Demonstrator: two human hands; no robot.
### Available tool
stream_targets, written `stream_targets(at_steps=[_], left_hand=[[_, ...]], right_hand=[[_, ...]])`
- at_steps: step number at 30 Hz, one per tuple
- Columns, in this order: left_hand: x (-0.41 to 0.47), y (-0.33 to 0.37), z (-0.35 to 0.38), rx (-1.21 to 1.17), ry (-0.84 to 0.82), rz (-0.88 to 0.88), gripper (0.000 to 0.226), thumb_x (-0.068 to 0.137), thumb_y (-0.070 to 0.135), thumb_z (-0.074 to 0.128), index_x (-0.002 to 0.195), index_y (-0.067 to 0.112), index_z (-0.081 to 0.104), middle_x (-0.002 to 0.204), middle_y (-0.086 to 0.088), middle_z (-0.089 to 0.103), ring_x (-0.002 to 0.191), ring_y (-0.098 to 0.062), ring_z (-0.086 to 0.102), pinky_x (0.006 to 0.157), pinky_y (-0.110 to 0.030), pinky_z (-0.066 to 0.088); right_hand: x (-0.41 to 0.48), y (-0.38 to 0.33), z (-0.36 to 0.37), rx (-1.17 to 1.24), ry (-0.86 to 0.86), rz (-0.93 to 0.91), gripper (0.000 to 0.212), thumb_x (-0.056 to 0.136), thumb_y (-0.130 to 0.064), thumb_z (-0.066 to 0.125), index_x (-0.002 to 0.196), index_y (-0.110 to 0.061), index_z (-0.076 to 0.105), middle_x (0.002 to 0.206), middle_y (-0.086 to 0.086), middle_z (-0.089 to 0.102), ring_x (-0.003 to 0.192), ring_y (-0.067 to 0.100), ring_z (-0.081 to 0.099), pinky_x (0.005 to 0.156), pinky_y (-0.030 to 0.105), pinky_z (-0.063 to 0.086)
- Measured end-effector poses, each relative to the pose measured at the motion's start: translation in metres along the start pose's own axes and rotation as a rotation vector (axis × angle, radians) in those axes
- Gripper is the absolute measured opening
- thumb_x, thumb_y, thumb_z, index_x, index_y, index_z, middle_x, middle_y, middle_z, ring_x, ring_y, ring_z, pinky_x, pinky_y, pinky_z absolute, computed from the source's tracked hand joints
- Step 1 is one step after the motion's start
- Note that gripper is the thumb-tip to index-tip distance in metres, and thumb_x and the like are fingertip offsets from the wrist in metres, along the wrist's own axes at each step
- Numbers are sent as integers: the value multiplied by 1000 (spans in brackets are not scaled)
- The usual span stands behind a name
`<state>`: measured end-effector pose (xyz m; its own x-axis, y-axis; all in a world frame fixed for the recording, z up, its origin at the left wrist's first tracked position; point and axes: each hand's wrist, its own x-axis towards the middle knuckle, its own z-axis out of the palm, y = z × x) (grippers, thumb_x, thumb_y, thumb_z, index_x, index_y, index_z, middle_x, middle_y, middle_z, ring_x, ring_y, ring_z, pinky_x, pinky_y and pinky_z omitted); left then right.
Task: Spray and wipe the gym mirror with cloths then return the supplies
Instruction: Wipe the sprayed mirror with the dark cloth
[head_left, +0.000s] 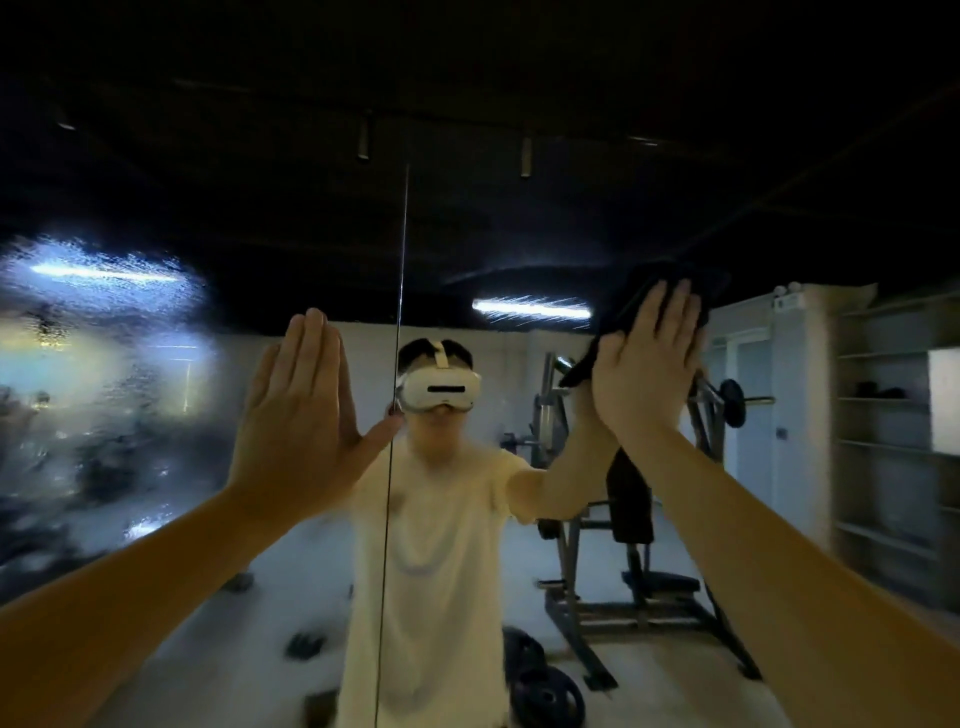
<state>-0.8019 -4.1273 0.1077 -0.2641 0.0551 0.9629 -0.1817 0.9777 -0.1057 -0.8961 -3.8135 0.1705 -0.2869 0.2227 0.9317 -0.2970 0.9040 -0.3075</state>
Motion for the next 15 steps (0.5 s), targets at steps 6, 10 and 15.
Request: stream_targets(at_steps=[6, 10, 15], left_hand=[[0, -22, -8, -24, -24, 123, 115, 88, 83, 40, 162, -3, 19, 171, -22, 17, 159, -34, 15, 128, -51, 21], [2, -36, -11, -30, -75, 180, 102, 96, 73, 37, 162, -3, 19, 171, -21, 14, 160, -32, 13, 127, -52, 25], [-17, -44, -7, 12, -72, 214, 77, 106, 42, 36, 160, -8, 18, 170, -28, 12, 161, -35, 8, 127, -53, 23]], right_hand=[[-26, -115, 12, -55, 12, -322, 71, 103, -40, 20, 165, -10, 3, 172, 16, -3, 159, 32, -4, 129, 52, 5], [-56, -159, 16, -25, -56, -573, 71, 102, -40, 29, 164, -12, 8, 172, 15, 2, 159, 30, -4, 129, 51, 4], [-102, -113, 23, -87, -170, -1013, 68, 105, -38, 36, 164, -12, 18, 172, 15, 12, 160, 31, 2, 129, 51, 3]])
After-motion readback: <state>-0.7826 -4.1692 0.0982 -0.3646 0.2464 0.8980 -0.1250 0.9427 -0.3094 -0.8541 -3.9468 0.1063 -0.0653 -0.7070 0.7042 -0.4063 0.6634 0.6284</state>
